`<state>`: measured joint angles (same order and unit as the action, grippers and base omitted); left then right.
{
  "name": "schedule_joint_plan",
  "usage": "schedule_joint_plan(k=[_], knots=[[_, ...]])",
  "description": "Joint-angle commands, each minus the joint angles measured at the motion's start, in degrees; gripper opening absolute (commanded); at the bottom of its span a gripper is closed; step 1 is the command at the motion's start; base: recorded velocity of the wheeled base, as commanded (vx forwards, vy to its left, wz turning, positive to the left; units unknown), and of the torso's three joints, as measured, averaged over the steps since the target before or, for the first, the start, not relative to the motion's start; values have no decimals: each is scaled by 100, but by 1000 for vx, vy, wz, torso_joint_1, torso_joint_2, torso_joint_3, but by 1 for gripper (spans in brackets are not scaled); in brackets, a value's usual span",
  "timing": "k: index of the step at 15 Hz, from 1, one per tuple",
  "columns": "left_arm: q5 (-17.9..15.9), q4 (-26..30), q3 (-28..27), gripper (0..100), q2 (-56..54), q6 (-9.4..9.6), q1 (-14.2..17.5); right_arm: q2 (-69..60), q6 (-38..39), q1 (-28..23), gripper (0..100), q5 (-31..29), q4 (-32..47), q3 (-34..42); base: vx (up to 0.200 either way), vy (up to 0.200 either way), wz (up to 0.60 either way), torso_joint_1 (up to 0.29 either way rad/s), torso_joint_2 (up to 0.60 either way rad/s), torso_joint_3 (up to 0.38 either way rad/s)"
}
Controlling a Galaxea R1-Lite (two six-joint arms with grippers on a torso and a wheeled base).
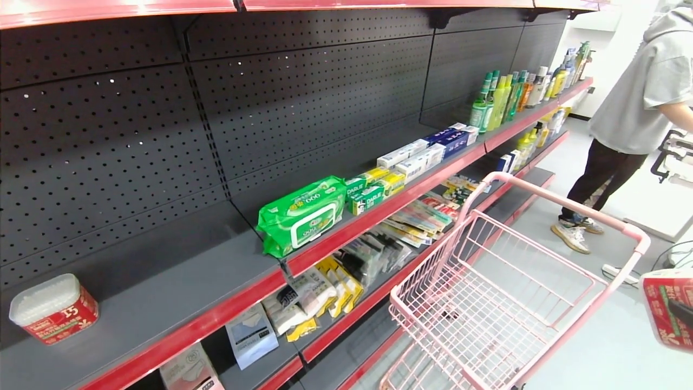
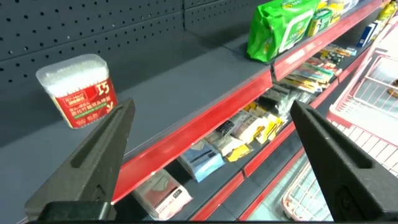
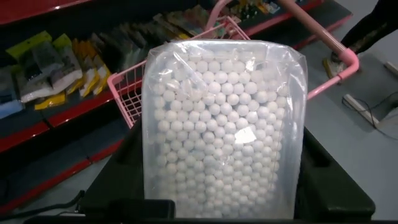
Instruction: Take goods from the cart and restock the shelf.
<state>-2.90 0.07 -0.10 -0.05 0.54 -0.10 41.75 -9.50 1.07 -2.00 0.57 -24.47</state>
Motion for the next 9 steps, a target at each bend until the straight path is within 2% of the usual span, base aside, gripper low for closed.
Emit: schedule_joint_plan(k=[1,9], knots=[[0,1,1,100,5,-1,1,131,0,-28,0,-20,4,-5,0,0,600,27,-76,-12],[0,1,1,100,5,-1,1,184,-8,-28,0,-20,-5,-5,0,0,600,5,-1,1]])
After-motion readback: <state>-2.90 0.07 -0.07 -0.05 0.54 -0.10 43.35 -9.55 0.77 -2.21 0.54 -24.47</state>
